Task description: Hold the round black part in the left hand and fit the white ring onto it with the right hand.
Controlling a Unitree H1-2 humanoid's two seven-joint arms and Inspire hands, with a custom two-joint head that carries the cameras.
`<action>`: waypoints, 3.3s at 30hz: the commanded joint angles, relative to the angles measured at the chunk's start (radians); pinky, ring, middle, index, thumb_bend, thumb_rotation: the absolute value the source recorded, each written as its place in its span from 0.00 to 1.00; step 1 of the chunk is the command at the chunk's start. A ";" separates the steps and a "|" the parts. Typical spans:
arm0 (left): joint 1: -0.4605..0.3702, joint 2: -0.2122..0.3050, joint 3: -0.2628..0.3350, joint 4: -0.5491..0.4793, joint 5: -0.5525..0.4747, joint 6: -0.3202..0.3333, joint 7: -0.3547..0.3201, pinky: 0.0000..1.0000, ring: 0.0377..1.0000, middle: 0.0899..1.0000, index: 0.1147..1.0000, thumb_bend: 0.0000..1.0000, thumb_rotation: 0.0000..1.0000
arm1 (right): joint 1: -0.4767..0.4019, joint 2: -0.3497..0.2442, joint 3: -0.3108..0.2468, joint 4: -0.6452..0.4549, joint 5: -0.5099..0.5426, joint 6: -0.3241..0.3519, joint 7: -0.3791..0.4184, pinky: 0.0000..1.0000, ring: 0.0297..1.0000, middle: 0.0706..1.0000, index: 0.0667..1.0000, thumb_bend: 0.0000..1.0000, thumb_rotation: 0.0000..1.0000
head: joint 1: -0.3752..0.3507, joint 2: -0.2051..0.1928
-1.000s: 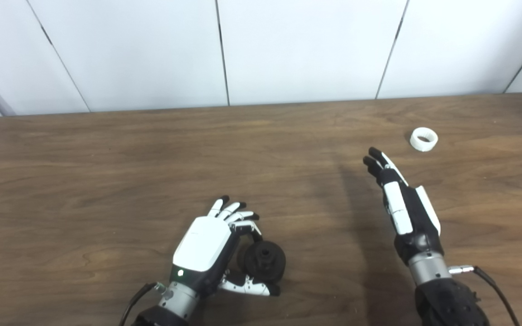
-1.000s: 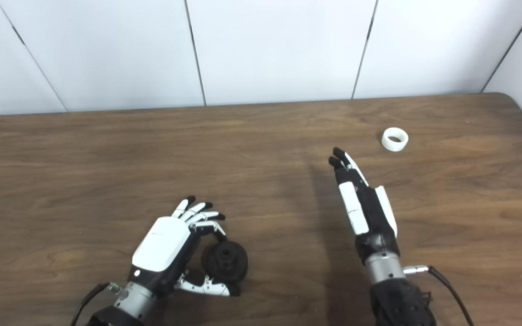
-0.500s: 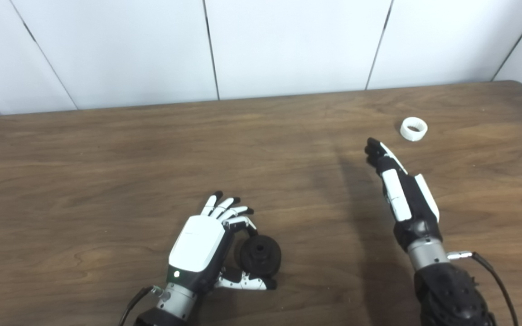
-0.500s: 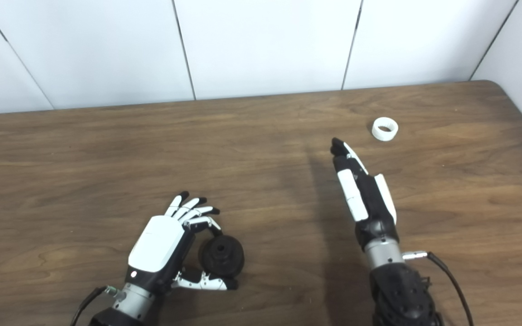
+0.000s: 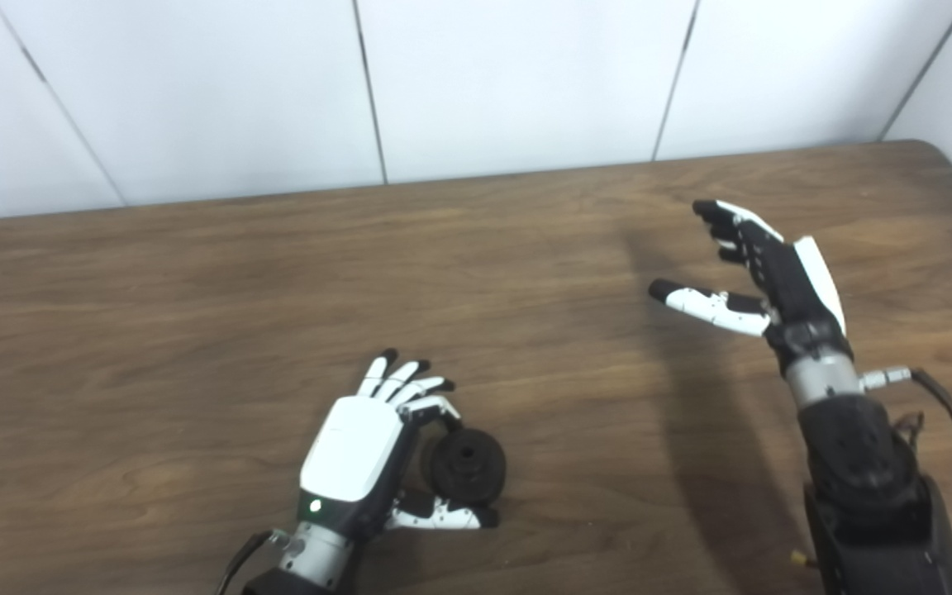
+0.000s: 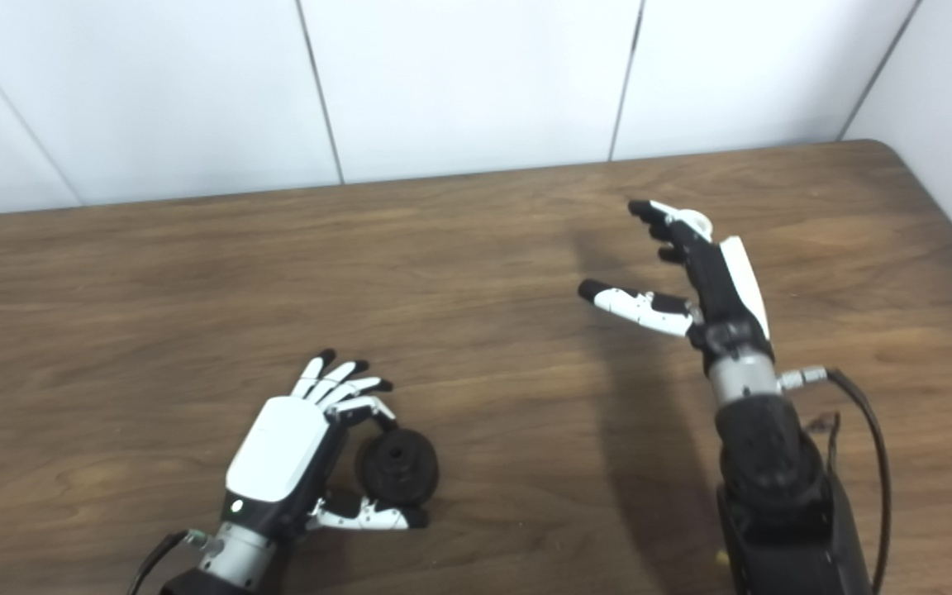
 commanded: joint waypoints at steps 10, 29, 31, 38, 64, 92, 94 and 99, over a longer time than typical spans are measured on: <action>0.000 0.045 0.022 0.005 -0.018 -0.021 -0.015 1.00 0.87 0.77 0.42 0.52 0.05 | -0.176 -0.093 -0.044 0.150 -0.233 -0.005 0.076 0.83 0.91 0.92 0.77 0.83 0.22 | -0.125 -0.028; 0.007 0.074 0.055 -0.001 -0.051 -0.044 -0.022 1.00 0.87 0.75 0.42 0.52 0.05 | -0.389 -0.202 -0.038 0.483 -0.358 -0.005 0.130 1.00 1.00 0.99 0.72 0.85 0.17 | -0.207 -0.042; 0.009 0.074 0.057 -0.001 -0.056 -0.044 -0.023 1.00 0.87 0.75 0.42 0.52 0.05 | -0.405 -0.213 -0.030 0.513 -0.377 -0.005 0.153 1.00 1.00 0.99 0.72 0.85 0.20 | -0.209 -0.043; 0.015 0.073 0.057 -0.014 -0.054 -0.041 -0.029 1.00 0.87 0.75 0.42 0.52 0.05 | -0.442 -0.242 -0.009 0.591 -0.406 -0.005 0.211 1.00 1.00 1.00 0.70 0.89 0.23 | -0.208 -0.038; 0.029 0.064 0.057 -0.045 -0.047 -0.033 -0.048 1.00 0.87 0.75 0.42 0.52 0.05 | -0.449 -0.229 0.052 0.686 -0.426 -0.005 0.222 1.00 1.00 0.96 0.64 0.87 0.21 | -0.189 -0.030; 0.035 0.062 0.056 -0.052 -0.029 -0.028 -0.057 1.00 0.87 0.75 0.42 0.52 0.05 | -0.469 -0.176 0.021 0.705 -0.442 -0.005 0.201 1.00 1.00 0.95 0.65 0.84 0.19 | -0.171 -0.020; 0.038 0.062 0.057 -0.055 -0.031 -0.029 -0.056 1.00 0.87 0.75 0.42 0.52 0.05 | -0.466 -0.175 0.022 0.704 -0.444 -0.005 0.199 1.00 1.00 0.94 0.65 0.84 0.19 | -0.170 -0.018; 0.042 0.061 0.057 -0.064 -0.023 -0.024 -0.060 1.00 0.87 0.75 0.42 0.52 0.05 | -0.458 -0.181 0.020 0.696 -0.427 -0.005 0.196 1.00 1.00 0.94 0.64 0.84 0.18 | -0.167 -0.013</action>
